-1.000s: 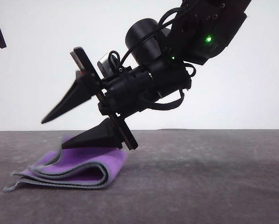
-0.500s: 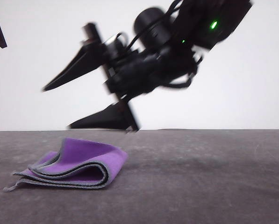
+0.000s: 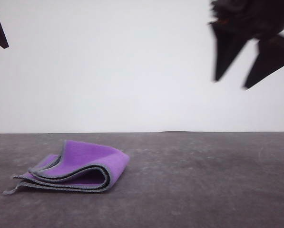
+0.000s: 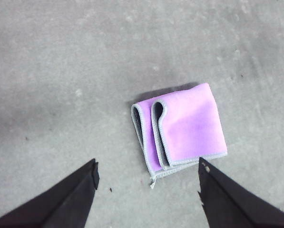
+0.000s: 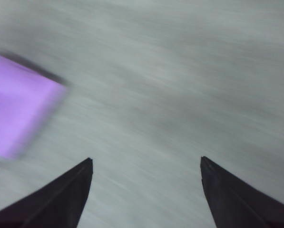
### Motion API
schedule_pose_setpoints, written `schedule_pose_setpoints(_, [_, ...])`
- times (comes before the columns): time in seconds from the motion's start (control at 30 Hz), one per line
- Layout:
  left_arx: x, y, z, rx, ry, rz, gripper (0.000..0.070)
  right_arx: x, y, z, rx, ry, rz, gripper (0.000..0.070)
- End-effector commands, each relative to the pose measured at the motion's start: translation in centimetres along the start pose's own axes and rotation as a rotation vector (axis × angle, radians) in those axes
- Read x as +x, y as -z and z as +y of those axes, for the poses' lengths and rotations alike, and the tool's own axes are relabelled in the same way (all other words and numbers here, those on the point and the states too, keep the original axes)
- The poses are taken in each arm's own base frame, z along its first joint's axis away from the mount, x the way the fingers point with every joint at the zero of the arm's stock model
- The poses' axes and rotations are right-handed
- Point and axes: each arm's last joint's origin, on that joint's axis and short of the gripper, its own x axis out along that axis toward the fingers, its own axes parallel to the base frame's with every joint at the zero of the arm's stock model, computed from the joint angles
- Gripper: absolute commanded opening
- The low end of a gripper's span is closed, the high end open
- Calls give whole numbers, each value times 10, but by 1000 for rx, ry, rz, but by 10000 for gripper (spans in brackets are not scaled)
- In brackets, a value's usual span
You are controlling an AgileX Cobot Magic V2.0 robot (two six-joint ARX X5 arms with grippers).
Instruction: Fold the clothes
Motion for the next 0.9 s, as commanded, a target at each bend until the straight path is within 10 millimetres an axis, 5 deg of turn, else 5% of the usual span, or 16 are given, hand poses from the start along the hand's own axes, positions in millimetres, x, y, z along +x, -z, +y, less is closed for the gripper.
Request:
schedule_pose_setpoints(0.0, [1,-3,0,10,9,-9,401,-11,-2,-3,-36,33,-28,453])
schedule_pose_setpoints(0.27, [1,-4,0,12,8,-14,399,-35,4,-18,12,112,-75,436])
schedule_pose_setpoints(0.4, [1,-4,0,12,8,-14,387,-34,6,-19,9,114,-49,276])
schedule_pose_setpoints(0.43, [1,-4,0,12,8,-13,350,-34,7,-19,4,114,-45,183])
schedule_pose_setpoints(0.47, [1,-3,0,11,9,-10,241,-34,7,-19,-4,114,-41,47])
schedule_pose_setpoints(0.5, [1,-2,0,14,9,-2,100,-34,7,-19,-12,114,-37,15])
schedule_pose_setpoints(0.53, [1,-2,0,19,9,5,0,-34,8,-18,-18,114,-32,6])
schedule_pose_setpoints(0.87, [1,-1,0,30,10,10,0,-34,8,-19,-25,115,-31,6])
